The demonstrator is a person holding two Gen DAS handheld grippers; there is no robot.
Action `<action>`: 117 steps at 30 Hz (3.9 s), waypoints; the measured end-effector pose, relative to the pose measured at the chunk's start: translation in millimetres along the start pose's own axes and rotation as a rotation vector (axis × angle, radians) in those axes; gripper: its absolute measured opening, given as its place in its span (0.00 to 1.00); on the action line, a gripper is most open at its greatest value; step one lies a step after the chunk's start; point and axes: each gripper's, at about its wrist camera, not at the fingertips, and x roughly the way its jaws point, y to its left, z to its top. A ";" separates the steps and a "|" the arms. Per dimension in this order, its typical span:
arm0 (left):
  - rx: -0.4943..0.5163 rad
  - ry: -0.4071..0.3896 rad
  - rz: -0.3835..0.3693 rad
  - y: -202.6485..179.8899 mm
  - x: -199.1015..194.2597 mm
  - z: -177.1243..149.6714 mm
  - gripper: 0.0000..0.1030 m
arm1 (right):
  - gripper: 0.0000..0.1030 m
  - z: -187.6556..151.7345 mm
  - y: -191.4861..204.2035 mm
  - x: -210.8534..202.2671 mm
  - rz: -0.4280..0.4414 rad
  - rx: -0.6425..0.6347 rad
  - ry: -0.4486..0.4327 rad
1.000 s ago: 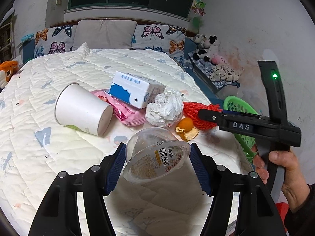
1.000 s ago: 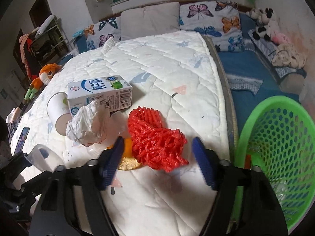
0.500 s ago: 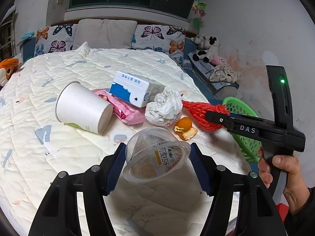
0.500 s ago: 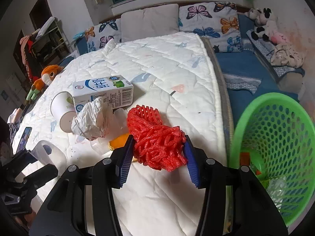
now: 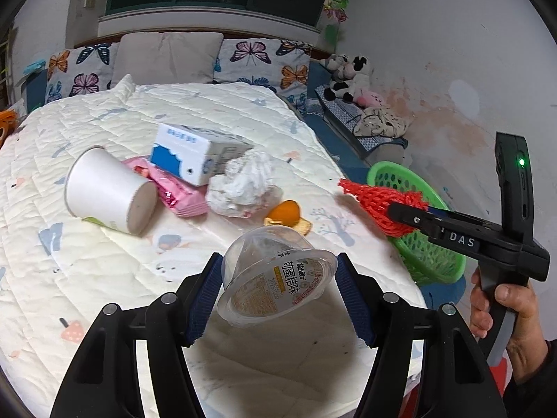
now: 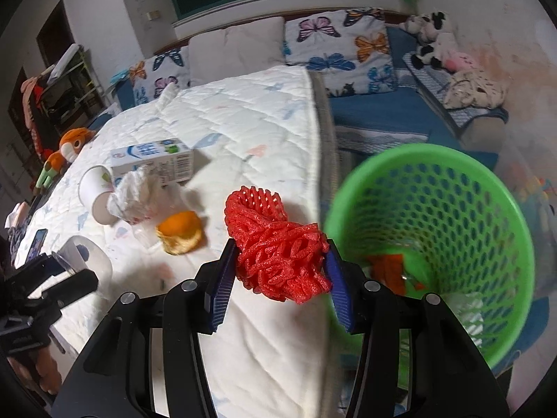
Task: Collect trash
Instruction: 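Carry the red netting over the green basket and open the right gripper, then lower the clear plastic cup into the green basket and open the left gripper, then grasp the crumpled white tissue with the right gripper while the left gripper grasps the white paper cup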
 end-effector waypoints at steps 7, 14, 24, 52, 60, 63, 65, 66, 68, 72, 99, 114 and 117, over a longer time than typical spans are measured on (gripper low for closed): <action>0.025 0.017 -0.033 -21.8 10.7 2.4 0.62 | 0.49 -16.9 -41.8 -11.4 -0.062 0.065 0.014; 0.062 0.030 -0.063 -48.4 22.2 5.8 0.62 | 0.50 -33.8 -77.2 -16.4 -0.116 0.121 0.035; 0.123 0.043 -0.095 -86.4 37.1 14.7 0.62 | 0.61 -51.7 -108.2 -23.8 -0.138 0.182 0.039; 0.269 0.164 -0.164 -194.3 127.8 34.4 0.62 | 0.61 -97.7 -145.6 -74.2 -0.143 0.250 0.009; 0.312 0.146 -0.132 -199.2 131.0 29.1 0.74 | 0.61 -100.3 -146.1 -73.1 -0.136 0.253 0.015; 0.301 0.145 -0.132 -195.5 128.8 29.3 0.74 | 0.61 -99.4 -144.2 -73.2 -0.132 0.254 0.016; 0.287 0.143 -0.131 -189.6 124.3 30.2 0.74 | 0.61 -98.8 -141.9 -73.4 -0.127 0.253 0.015; 0.282 0.140 -0.130 -186.8 122.1 30.3 0.74 | 0.61 -98.3 -140.7 -73.9 -0.126 0.250 0.013; 0.267 0.136 -0.124 -179.2 115.4 30.1 0.74 | 0.61 -96.4 -136.1 -74.5 -0.123 0.243 0.011; 0.261 0.119 -0.090 -163.1 101.1 26.6 0.74 | 0.61 -92.0 -125.4 -75.2 -0.109 0.228 0.004; 0.053 0.005 0.117 15.1 8.4 16.6 0.74 | 0.69 -41.1 -2.5 -31.2 0.033 0.037 0.023; -0.044 -0.058 0.217 108.1 -28.2 32.3 0.79 | 0.71 -7.5 72.9 6.5 0.143 -0.081 0.035; -0.065 -0.056 0.230 124.0 -26.9 38.8 0.79 | 0.71 0.5 87.2 16.5 0.160 -0.102 0.037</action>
